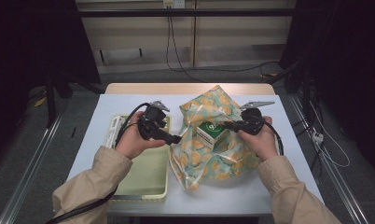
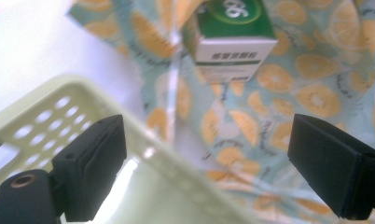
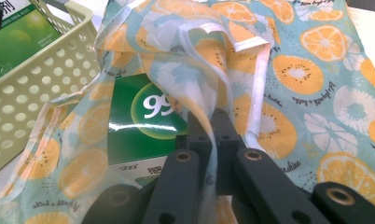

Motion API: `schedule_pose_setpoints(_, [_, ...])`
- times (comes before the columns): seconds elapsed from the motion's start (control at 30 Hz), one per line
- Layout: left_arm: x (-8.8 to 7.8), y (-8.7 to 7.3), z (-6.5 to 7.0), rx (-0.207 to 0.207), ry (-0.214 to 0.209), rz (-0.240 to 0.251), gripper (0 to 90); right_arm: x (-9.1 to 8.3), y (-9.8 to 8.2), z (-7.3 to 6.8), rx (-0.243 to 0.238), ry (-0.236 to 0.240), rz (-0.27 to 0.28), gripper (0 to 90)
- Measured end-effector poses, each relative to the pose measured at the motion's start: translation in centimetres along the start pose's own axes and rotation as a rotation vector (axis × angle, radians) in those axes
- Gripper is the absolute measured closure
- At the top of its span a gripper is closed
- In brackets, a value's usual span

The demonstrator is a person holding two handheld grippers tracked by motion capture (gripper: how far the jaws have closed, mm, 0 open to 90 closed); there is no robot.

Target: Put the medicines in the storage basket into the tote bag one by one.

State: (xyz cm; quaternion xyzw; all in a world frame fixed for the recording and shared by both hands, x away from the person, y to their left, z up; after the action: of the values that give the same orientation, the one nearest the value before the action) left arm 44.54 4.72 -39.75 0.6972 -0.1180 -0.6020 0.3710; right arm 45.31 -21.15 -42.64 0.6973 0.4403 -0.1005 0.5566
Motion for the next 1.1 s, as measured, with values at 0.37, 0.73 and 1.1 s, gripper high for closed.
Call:
schedule_pose_setpoints(0.37, [-2.8, -2.9, -2.0, -0.009, 0.049, -0.024, 11.6, 0.3, -0.3, 0.1, 0.007, 0.000, -0.005, 89.2])
schedule_pose_setpoints(0.73, [-4.5, -5.3, -3.4, -0.035, 0.074, -0.039, 11.3, 0.0, -0.3, 0.1, 0.003, -0.007, -0.002, 89.2])
schedule_pose_setpoints(1.1, [-5.8, -7.0, -4.6, -0.068, 0.114, -0.039, 10.6, -0.1, -0.5, 0.1, 0.004, -0.004, -0.001, 89.2])
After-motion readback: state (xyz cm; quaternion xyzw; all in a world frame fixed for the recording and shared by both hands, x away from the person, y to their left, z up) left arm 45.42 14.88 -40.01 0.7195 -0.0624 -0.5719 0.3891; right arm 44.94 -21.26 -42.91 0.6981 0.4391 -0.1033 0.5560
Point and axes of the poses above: each handheld gripper's, and its own axes: x roughly forward along the jaws, y roughly out of its top, z roughly to its right, the point moved 7 cm from there along x, roughly forward along the jaws, and after that the axes turned 15 degrees about x, right-handed, at the moved point
